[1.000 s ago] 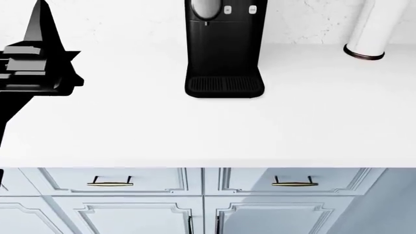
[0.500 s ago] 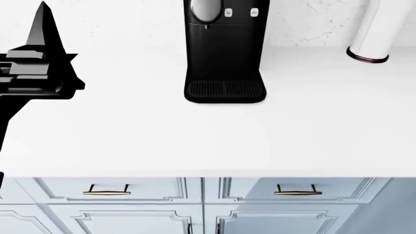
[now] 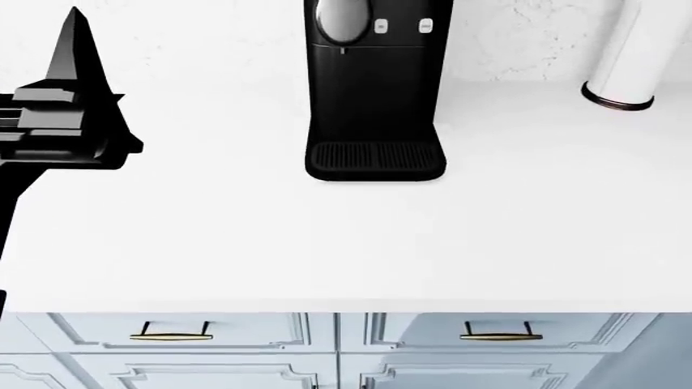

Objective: Pick the mug from the cabinet, place it under the coffee machine dispenser, and press the start button.

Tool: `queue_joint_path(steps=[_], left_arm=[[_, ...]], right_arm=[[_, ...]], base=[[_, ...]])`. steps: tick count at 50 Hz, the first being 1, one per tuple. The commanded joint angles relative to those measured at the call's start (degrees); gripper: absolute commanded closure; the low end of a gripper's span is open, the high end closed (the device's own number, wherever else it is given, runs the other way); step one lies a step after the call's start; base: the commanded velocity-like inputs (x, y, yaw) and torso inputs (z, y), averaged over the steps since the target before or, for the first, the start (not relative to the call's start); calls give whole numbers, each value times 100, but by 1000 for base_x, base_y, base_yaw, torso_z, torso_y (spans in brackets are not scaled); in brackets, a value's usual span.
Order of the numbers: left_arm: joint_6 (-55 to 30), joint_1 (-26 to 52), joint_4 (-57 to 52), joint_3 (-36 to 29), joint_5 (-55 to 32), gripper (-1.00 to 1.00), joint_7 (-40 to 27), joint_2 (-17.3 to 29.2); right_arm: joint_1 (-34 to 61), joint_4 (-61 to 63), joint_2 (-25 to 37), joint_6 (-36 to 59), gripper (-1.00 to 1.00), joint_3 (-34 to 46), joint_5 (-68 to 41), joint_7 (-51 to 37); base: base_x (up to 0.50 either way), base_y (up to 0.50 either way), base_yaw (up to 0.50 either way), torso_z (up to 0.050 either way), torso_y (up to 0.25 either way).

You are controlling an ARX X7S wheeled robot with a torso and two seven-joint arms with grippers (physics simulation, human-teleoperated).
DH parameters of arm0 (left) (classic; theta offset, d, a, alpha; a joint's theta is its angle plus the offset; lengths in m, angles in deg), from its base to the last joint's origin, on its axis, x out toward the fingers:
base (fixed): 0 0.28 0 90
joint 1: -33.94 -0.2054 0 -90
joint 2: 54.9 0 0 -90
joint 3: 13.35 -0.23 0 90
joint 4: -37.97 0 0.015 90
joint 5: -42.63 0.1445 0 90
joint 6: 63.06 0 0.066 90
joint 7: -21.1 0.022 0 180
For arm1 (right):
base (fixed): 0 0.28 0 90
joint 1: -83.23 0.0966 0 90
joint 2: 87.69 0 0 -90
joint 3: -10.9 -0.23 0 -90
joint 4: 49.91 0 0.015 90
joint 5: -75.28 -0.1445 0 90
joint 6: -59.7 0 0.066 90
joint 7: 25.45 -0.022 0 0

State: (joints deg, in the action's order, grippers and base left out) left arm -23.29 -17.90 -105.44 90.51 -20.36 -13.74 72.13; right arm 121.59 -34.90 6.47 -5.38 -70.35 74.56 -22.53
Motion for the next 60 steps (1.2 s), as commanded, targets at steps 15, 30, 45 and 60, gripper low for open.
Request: queue_joint_path(steps=[15,30,45,60], left_arm=[[97,-120,-5,-21,28,-100,-22,43],[170,-133,22,-73,80,-100,4,50],[254,-232,15,-40,81,-100,0,66],[334,-305,36,-49,104,-100,11,63]], right_arm=[[0,0,0,0,-100,0,0,0],[0,0,0,0,-100,0,0,0],[0,0,0,0,-100,0,0,0],[0,0,0,0,-100,0,0,0]], base=[[81,0,0,0,0],[81,0,0,0,0],[81,0,0,0,0],[80,0,0,0,1]])
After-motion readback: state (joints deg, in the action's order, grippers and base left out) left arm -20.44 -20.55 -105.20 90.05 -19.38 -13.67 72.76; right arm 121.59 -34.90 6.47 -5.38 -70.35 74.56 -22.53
